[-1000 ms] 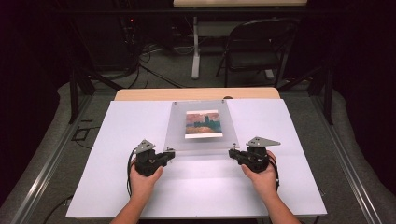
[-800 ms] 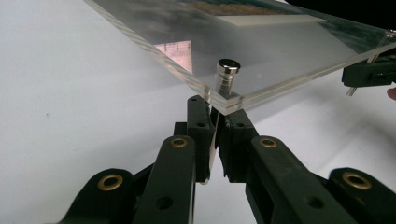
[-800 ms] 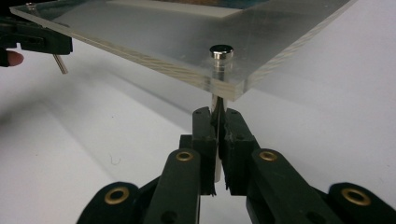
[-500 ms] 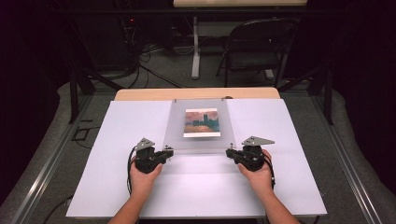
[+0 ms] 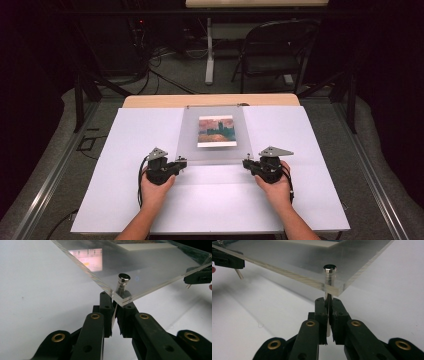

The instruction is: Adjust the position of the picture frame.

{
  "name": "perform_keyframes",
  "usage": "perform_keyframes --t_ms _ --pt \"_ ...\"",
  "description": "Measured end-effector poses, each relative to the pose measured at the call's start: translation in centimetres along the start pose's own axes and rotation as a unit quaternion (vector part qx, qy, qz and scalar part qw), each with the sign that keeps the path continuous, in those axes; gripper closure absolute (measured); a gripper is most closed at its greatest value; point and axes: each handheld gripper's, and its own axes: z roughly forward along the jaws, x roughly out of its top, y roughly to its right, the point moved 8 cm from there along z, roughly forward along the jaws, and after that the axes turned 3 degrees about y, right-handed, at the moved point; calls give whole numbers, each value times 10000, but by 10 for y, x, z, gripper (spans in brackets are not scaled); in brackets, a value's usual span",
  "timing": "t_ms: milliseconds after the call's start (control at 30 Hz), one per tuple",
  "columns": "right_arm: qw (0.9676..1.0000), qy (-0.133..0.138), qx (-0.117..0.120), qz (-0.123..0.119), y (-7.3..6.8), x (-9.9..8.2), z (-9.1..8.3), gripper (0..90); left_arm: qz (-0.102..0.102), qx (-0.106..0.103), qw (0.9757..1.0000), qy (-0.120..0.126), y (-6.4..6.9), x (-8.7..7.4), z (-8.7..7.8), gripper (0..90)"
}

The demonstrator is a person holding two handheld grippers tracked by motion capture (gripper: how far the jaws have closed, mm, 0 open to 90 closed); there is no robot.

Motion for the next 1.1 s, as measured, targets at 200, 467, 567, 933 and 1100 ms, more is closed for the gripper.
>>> perform_keyframes --t_ms 200,467,567,933,1100 --pt "10000 -88 -38 -2 -1 -5 3 850 3 95 9999 -70 -2 -4 2 835" --pt "9998 -191 -39 29 -1 -10 5 847 13 129 9998 -165 -3 -9 3 834" --pt "9997 -220 -49 46 -2 -12 7 845 15 154 9996 -215 -4 -11 4 832" --pt "9996 -209 -50 157 1 -14 4 741 -3 238 9995 -203 -5 -14 3 775" --pt "9998 -141 -27 160 1 -12 2 636 68 350 9994 -34 -4 -12 -2 654"
